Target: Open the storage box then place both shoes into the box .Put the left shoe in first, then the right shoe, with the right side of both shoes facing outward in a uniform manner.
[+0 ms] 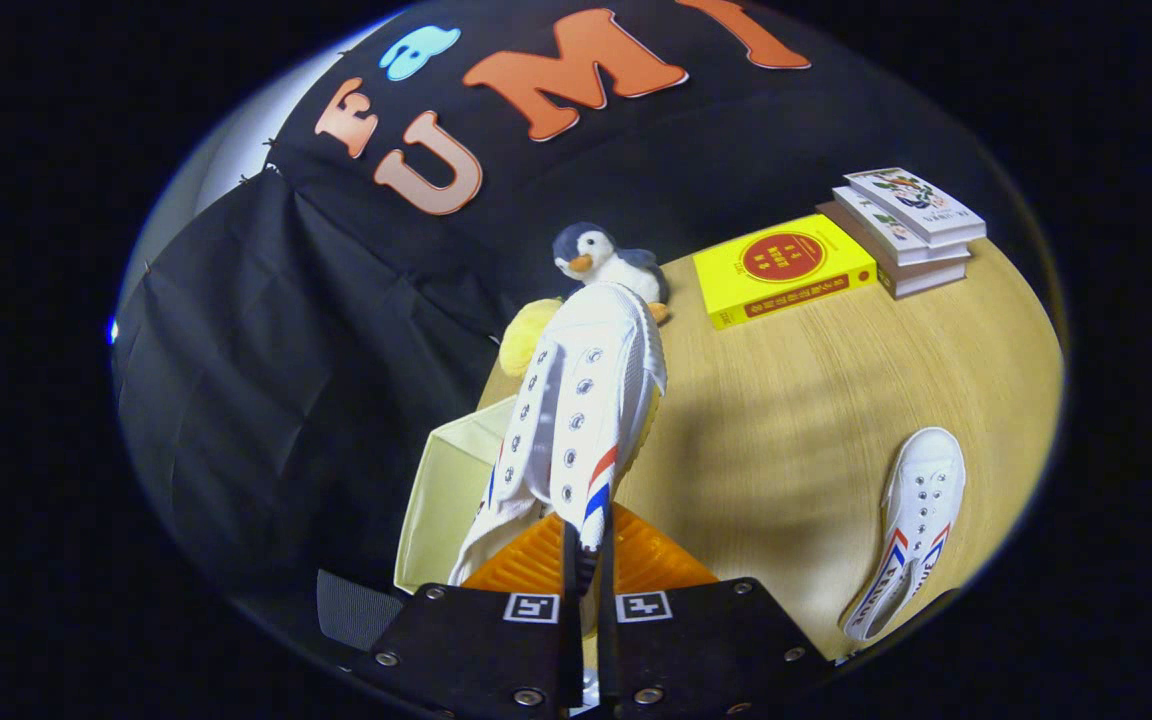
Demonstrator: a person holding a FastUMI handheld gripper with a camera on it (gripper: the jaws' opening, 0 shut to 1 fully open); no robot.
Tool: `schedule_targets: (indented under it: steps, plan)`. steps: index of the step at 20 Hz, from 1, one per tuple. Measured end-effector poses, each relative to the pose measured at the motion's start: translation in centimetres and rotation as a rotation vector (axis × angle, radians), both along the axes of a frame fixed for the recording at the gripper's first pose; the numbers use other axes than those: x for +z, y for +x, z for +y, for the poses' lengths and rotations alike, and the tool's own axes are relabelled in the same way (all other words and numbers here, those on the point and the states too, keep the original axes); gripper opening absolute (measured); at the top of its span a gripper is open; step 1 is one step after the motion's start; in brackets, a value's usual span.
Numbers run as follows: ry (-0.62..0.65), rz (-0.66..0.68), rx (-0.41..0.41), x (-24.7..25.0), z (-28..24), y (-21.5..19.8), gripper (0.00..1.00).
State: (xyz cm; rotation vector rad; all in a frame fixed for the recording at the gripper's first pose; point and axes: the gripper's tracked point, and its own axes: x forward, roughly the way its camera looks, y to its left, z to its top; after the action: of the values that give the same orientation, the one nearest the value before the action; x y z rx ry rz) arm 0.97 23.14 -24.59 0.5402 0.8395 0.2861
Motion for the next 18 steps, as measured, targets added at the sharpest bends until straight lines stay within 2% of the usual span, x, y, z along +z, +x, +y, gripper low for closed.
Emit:
schedule_targets:
  steps: [4,10,18]
  plan:
    - [0.001,-0.016,0.077,1.9,5.9,1.2,0.06]
    - [-0.041,0.041,0.213,0.2,15.8,1.0,0.06]
    - [-0.165,0.201,0.281,-7.1,22.1,0.4,0.06]
